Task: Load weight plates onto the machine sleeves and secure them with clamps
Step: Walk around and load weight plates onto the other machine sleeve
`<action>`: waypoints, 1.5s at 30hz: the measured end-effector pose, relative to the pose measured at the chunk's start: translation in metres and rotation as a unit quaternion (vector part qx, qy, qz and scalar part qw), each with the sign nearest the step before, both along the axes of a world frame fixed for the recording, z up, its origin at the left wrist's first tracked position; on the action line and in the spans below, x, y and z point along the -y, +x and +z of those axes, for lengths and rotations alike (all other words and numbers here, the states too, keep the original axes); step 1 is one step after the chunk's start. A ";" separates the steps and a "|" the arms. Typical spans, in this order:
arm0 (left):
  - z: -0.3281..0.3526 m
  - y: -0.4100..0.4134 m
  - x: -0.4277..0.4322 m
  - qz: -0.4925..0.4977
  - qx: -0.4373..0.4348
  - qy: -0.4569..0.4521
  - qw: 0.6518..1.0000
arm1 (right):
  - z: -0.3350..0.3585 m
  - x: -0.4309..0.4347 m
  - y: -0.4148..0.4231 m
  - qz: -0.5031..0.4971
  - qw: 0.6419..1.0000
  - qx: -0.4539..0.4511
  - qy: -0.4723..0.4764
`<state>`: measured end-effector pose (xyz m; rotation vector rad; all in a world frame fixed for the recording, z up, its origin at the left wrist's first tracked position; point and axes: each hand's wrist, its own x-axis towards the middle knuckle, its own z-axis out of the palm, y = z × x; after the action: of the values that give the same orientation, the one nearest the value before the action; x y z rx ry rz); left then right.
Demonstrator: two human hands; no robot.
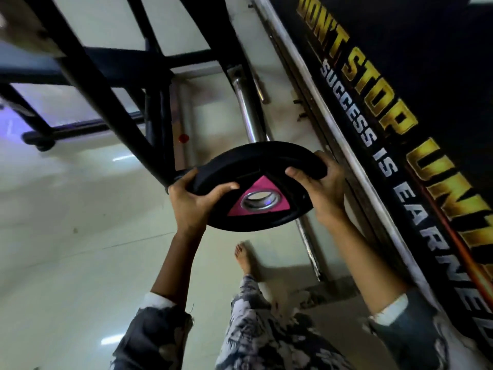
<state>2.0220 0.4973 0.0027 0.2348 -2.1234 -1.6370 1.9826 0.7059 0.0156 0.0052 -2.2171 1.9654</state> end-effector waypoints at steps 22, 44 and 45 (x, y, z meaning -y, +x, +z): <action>0.205 0.247 0.322 0.153 -0.118 -0.061 0.979 | 0.178 0.348 0.178 0.078 0.974 -0.213 -0.030; 0.223 0.134 0.434 0.024 -0.166 -0.071 0.983 | 0.202 0.442 0.121 -0.062 0.976 -0.208 -0.013; 0.223 0.127 0.436 0.023 -0.166 -0.063 0.984 | 0.203 0.444 0.113 -0.064 0.975 -0.213 0.002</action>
<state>2.1486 0.0615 0.2252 -0.0293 -1.9403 -1.3971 2.0961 0.2614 0.2191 0.2539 -1.8933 1.7000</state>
